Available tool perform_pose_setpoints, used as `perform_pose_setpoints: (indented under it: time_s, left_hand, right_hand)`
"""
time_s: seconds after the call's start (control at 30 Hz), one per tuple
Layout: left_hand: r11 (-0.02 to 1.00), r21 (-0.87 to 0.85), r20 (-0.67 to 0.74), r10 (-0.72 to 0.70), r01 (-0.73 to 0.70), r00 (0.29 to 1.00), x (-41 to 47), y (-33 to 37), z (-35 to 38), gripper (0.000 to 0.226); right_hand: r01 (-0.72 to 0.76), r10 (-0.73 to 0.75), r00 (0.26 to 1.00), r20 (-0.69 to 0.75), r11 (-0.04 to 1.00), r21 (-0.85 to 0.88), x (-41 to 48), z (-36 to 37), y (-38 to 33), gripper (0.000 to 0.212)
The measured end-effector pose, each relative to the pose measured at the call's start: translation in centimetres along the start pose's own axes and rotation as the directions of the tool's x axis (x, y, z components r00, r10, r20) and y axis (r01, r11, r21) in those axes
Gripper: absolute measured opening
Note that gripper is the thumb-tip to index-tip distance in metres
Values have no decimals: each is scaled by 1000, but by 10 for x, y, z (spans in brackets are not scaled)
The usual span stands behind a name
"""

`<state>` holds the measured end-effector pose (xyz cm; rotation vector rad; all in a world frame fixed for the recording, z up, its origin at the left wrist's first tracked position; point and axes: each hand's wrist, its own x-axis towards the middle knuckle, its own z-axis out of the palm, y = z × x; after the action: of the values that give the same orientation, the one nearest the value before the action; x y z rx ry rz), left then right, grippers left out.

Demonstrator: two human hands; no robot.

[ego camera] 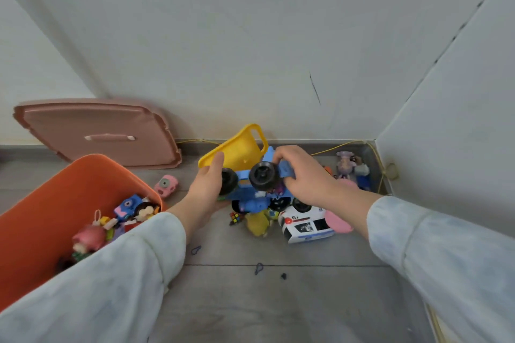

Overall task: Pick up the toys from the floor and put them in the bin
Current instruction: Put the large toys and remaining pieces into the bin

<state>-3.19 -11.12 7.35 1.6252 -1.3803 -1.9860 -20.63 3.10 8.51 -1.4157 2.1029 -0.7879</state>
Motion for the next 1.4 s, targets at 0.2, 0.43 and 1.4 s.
perform_pose_setpoints:
  time_s: [0.2, 0.43, 1.4]
  left_hand:
    - [964, 205, -113, 192, -166, 975, 3, -10, -5, 32]
    - [918, 137, -98, 388, -374, 917, -16, -2, -11, 88]
    - [972, -222, 21, 89, -82, 996, -47, 72, -122, 35]
  right_hand:
    - [40, -37, 990, 134, 999, -22, -6, 7, 4, 55]
    - [-135, 134, 991, 30, 990, 31, -9, 23, 4, 111]
    - [148, -233, 956, 180, 909, 389, 29, -2, -94, 103]
